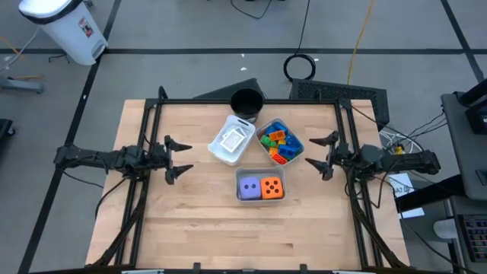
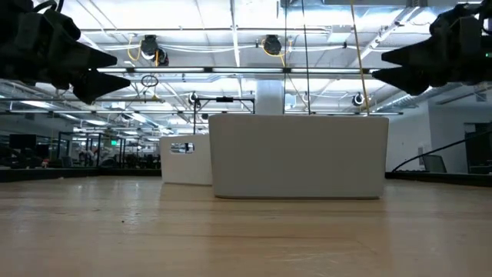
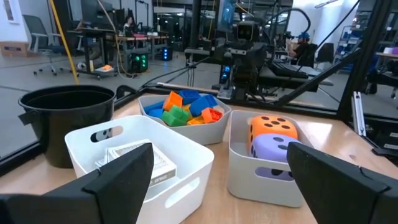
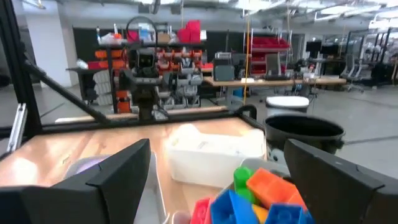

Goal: Pick & Place Toys
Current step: Return to Home Position

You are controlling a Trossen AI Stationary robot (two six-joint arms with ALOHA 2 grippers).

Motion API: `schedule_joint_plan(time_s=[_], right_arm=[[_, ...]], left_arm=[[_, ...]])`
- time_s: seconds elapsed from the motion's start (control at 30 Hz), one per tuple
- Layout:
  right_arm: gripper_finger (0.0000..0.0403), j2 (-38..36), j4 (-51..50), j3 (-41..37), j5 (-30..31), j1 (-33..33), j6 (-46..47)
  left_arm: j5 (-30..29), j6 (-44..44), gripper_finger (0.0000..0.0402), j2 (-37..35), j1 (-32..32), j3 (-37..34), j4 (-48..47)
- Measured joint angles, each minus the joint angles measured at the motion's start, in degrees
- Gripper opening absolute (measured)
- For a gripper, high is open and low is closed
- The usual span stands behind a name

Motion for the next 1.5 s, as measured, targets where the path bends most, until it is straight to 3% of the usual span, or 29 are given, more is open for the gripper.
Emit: schedule_joint_plan(time_s=[1.5], right_arm=[[0.0345, 0.20, -1.38, -1.80, 0.07, 0.00, -1.26]], left_arm=[[-0.20, 0.45, 0.0374, 0.11, 0.00, 0.07, -1.73]])
